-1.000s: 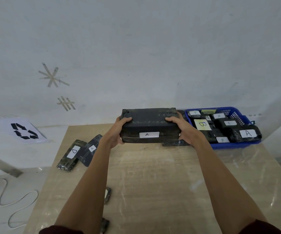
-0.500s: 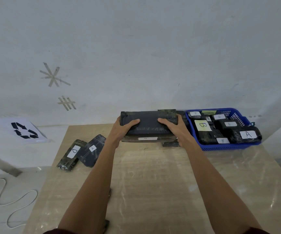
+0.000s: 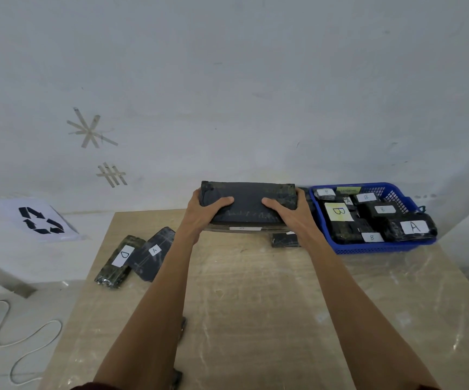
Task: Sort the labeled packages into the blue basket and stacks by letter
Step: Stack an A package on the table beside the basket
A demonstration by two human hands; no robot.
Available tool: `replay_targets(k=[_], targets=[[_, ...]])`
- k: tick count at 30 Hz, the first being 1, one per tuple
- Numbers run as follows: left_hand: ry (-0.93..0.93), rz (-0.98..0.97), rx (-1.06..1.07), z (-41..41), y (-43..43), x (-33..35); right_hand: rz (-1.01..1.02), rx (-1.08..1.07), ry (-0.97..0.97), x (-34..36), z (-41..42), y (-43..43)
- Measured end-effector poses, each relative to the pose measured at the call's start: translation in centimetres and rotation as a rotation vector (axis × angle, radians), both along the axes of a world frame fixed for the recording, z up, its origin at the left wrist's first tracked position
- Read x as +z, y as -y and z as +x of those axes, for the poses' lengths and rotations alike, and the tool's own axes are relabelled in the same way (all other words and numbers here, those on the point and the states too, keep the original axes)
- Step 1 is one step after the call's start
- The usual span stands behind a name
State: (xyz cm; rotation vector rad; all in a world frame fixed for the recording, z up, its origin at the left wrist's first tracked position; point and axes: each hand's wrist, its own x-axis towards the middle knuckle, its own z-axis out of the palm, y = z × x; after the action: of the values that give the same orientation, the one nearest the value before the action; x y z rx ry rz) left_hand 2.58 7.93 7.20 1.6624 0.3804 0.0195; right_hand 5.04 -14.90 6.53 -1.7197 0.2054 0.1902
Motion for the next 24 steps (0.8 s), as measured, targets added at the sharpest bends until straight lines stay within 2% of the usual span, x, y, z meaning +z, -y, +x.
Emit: replay_targets(k=[12,16,24], targets=[[-0.014,-0.010,0.007,0.4,-0.7,-0.8,-0.007,0.002,0.003,0.0,0.1,-0.8],[0.055,-0.020,0.022,0.1,-0.5,-0.5,0.016,0.005,-0.019,0.5,0.0,-0.7],[0.258,0.121,-0.045,-0.6,-0.4,-0.3,0.219,-0.033,-0.312,1.5,0.7,-0.4]])
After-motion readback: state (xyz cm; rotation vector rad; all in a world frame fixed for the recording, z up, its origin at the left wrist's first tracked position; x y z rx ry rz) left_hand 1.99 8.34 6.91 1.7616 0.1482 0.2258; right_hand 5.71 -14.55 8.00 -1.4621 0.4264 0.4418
